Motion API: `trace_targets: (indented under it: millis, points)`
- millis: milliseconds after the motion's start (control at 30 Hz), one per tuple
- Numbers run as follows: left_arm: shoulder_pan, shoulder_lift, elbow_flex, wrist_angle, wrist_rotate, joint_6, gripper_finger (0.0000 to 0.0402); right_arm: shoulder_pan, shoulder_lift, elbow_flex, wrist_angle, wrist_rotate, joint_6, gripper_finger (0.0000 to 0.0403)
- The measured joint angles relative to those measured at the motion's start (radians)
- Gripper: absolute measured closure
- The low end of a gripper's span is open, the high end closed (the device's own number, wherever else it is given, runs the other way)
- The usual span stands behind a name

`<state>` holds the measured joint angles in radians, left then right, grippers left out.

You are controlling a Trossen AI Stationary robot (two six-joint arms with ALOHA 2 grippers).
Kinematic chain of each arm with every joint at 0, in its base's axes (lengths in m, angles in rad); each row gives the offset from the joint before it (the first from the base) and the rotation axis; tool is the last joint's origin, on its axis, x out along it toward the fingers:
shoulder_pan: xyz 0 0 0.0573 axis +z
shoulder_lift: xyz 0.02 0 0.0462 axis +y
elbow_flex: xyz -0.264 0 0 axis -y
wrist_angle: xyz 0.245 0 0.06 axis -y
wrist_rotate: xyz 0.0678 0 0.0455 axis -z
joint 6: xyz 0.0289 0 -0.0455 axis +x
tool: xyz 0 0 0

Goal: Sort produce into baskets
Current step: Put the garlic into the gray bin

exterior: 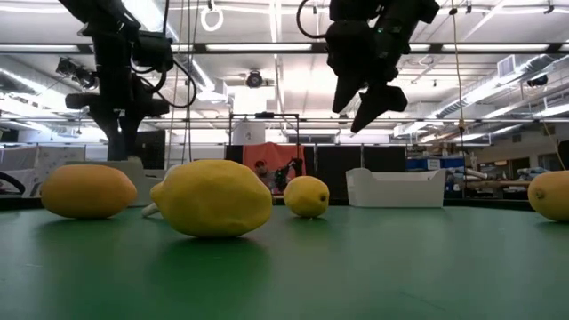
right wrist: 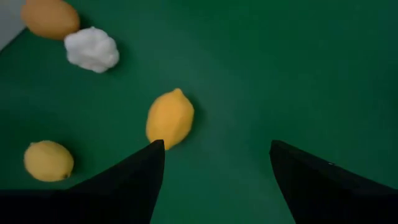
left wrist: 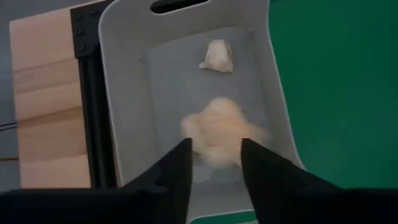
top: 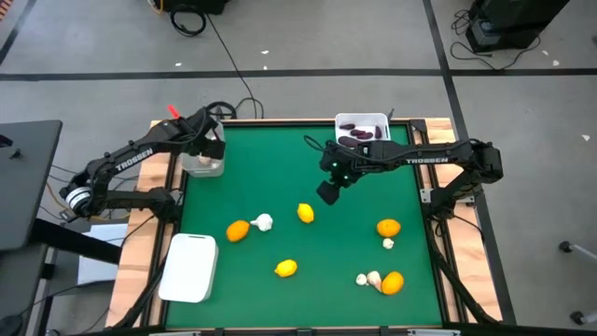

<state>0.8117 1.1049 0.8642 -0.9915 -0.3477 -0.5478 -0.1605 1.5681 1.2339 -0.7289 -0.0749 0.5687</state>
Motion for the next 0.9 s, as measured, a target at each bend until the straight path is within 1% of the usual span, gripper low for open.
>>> trace_targets:
  millis: [100, 167, 233, 333, 433, 500, 600, 700, 833, 900]
  points:
    - [0.0, 0.0, 0.0, 0.002, 0.004, 0.041, 0.022, 0.0, 0.0, 0.0, 0.019, -0.005, -0.003, 0.0103]
    - [-0.005, 0.0, 0.0, 0.022, 0.049, 0.103, 0.0205, 0.0, 0.0, 0.0, 0.025, -0.005, -0.004, 0.0103]
    - [-0.025, 0.0, 0.0, 0.059, 0.133, 0.177, 0.0199, 0.005, 0.0, 0.0, 0.032, -0.004, -0.004, 0.0103]
    - [-0.092, 0.0, 0.0, 0.162, 0.297, 0.281, 0.0199, 0.017, 0.0, 0.0, 0.07, 0.003, -0.004, 0.0103]
    - [-0.203, 0.0, 0.0, 0.266, 0.443, 0.357, 0.0199, 0.022, 0.0, -0.001, 0.131, 0.0, -0.003, 0.0103]
    - [-0.29, 0.0, 0.0, 0.316, 0.497, 0.387, 0.0199, 0.021, 0.0, -0.001, 0.171, 0.001, 0.007, 0.0103]
    - [-0.423, 0.0, 0.0, 0.36, 0.516, 0.411, 0.0199, 0.023, 0.0, -0.001, 0.214, 0.003, 0.032, 0.0103]
    - [-0.544, 0.017, 0.0, 0.419, 0.49, 0.411, 0.0197, 0.031, 0.0, -0.001, 0.229, 0.012, 0.049, 0.0103]
    - [-0.666, 0.045, 0.0, 0.479, 0.482, 0.411, 0.0187, 0.048, 0.0, -0.001, 0.228, 0.03, 0.061, 0.0103]
    - [-0.714, 0.068, 0.0, 0.483, 0.479, 0.404, 0.0178, 0.057, 0.0, -0.001, 0.227, 0.03, 0.073, 0.0103]
